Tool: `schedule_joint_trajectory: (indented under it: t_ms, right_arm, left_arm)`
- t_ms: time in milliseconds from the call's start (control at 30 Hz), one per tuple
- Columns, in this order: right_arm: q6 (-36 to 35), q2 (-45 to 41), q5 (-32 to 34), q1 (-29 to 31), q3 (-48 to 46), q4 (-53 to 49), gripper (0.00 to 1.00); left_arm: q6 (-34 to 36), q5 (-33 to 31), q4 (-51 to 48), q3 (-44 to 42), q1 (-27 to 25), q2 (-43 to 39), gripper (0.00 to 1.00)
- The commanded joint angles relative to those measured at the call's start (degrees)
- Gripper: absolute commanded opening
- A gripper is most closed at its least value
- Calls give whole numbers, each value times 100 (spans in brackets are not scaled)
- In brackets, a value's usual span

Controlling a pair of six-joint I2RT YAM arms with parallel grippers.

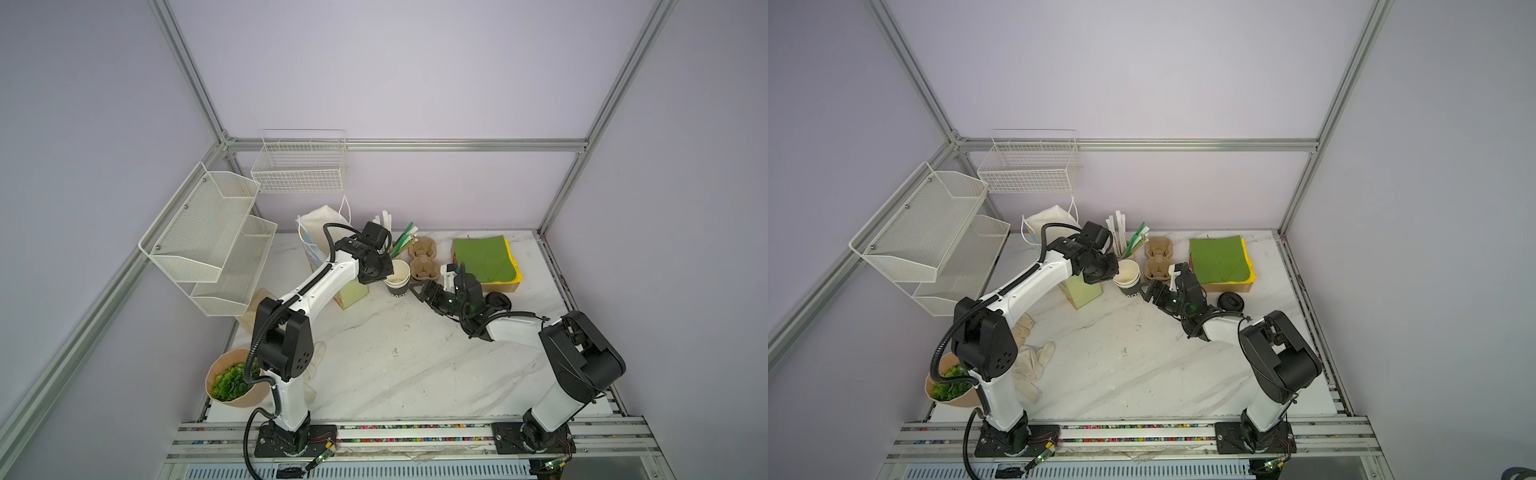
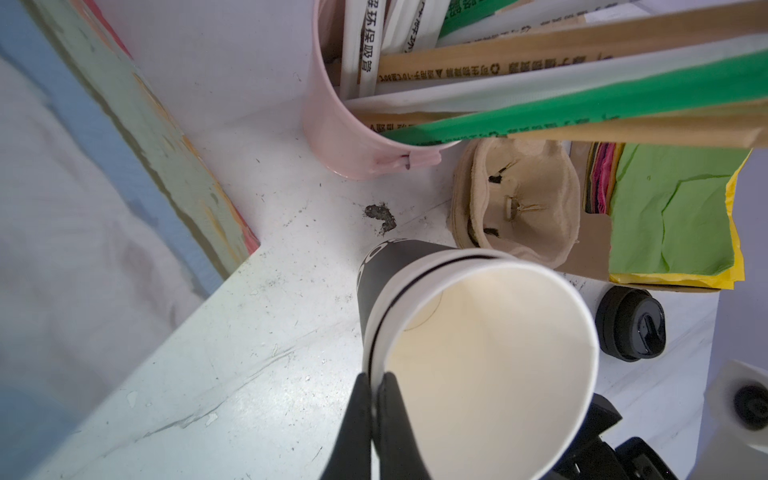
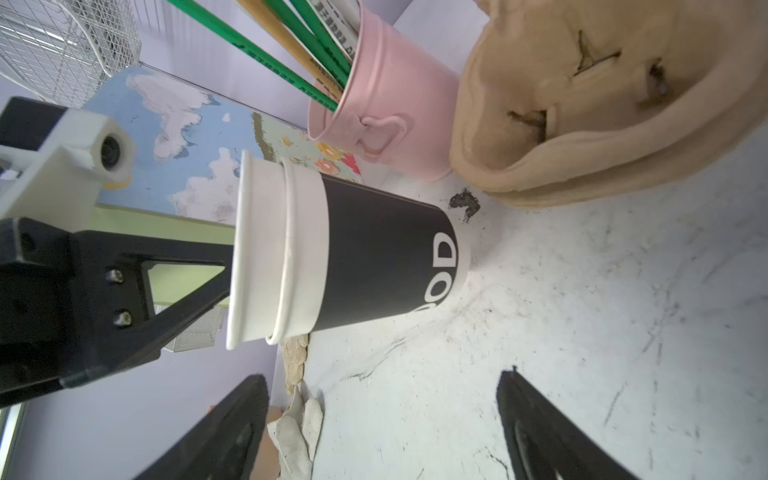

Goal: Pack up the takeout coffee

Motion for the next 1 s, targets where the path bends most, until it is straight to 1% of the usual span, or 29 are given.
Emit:
schedule_joint_trajectory:
  t_ms: [0, 467, 833, 967]
  right_arm:
    - [298, 192, -97, 51, -39, 638, 90]
    - [374, 577, -70, 76, 165, 872, 90]
    - [374, 733, 24, 130, 324, 852, 89]
    - [340, 822, 103, 143, 405, 703, 89]
  left_arm:
    - [-69, 227, 263, -267, 33, -178, 0]
    - [-122, 378, 394, -490, 106, -334, 0]
    - [-135, 466, 445, -545, 115, -356, 0]
    - [-182, 537, 498, -575, 110, -384, 0]
